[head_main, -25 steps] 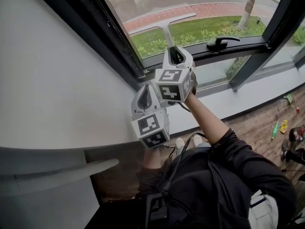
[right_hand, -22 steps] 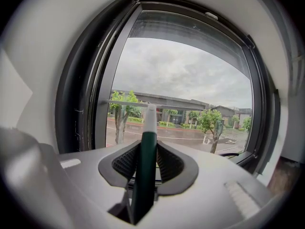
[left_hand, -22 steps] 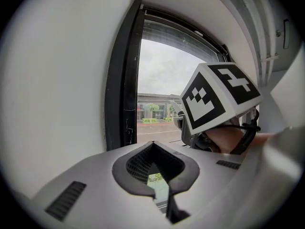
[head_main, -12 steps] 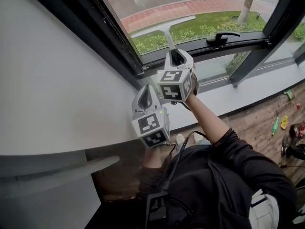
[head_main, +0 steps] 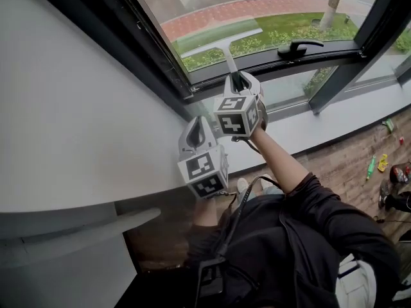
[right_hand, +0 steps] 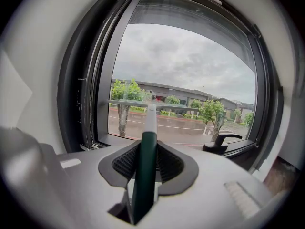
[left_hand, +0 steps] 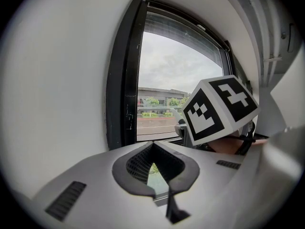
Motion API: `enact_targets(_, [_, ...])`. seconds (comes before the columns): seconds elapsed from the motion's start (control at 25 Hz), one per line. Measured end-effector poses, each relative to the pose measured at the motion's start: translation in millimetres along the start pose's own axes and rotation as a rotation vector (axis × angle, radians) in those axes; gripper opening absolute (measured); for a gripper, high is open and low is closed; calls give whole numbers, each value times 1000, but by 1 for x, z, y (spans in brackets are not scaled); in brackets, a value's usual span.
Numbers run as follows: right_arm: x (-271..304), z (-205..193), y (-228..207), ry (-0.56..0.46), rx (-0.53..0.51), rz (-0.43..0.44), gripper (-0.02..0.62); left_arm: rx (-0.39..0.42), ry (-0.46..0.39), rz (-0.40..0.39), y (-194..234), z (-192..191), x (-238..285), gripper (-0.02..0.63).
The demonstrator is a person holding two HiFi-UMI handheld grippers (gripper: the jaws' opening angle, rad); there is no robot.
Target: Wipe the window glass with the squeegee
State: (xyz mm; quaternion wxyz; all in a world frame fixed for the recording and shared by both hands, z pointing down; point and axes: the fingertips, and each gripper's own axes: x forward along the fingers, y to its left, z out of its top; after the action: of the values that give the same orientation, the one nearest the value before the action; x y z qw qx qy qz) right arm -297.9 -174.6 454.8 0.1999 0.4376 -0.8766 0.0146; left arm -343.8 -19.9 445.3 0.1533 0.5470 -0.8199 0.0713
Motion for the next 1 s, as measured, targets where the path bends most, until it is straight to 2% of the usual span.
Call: enact_targets(1.0, [14,-66,5,154,-2,19,94,2,53,9,-2,-15,-2,-2])
